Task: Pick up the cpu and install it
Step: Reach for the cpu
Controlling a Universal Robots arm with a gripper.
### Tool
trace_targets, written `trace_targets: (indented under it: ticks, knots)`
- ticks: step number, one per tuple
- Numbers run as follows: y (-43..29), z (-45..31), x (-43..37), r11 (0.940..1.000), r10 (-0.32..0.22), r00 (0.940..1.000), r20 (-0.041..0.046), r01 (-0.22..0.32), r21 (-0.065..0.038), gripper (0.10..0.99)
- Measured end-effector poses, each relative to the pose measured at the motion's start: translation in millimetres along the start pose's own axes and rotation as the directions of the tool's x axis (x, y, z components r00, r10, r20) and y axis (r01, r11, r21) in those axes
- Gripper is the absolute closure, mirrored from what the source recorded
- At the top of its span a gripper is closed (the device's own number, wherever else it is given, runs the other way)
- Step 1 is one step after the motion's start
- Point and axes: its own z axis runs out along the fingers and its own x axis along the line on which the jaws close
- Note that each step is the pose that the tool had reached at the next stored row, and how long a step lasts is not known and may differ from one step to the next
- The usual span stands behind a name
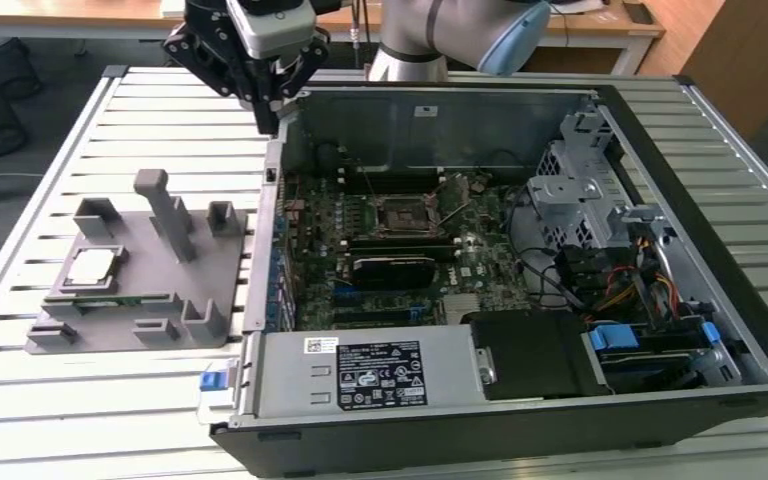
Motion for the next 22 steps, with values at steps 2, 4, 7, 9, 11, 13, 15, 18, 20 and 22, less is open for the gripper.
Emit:
trace_targets:
  ticks: [2,4,7,9,11,13,15,18,20,22]
  knots:
    - [-0.1,0.2,1.8,1.0,0.0,1.0,0.0,0.0,0.0,0.98]
    - [-0.3,0.4,3.7,1.0,0.0,1.0,0.0,0.0,0.0,0.98]
    - [-0.5,0.8,6.6,1.0,0.0,1.0,0.0,0.0,0.0,0.98]
    - [-0.7,1.0,8.5,1.0,0.0,1.0,0.0,0.0,0.0,0.98]
    - [-0.8,1.3,10.4,1.0,0.0,1.0,0.0,0.0,0.0,0.98]
    - [-1.0,1.6,12.4,1.0,0.0,1.0,0.0,0.0,0.0,0.98]
    - [-1.2,1.8,14.7,1.0,0.0,1.0,-0.0001,0.0,0.0,0.98]
    - [-1.7,2.1,20.4,1.0,0.0,1.0,-0.0001,0.0,0.0,0.98]
    - [-2.0,2.5,25.0,1.0,0.0,1.0,-0.0001,0.0,0.0,0.98]
    - [-2.4,3.1,29.8,1.0,0.0,1.0,-0.0002,0.0,0.0,0.98]
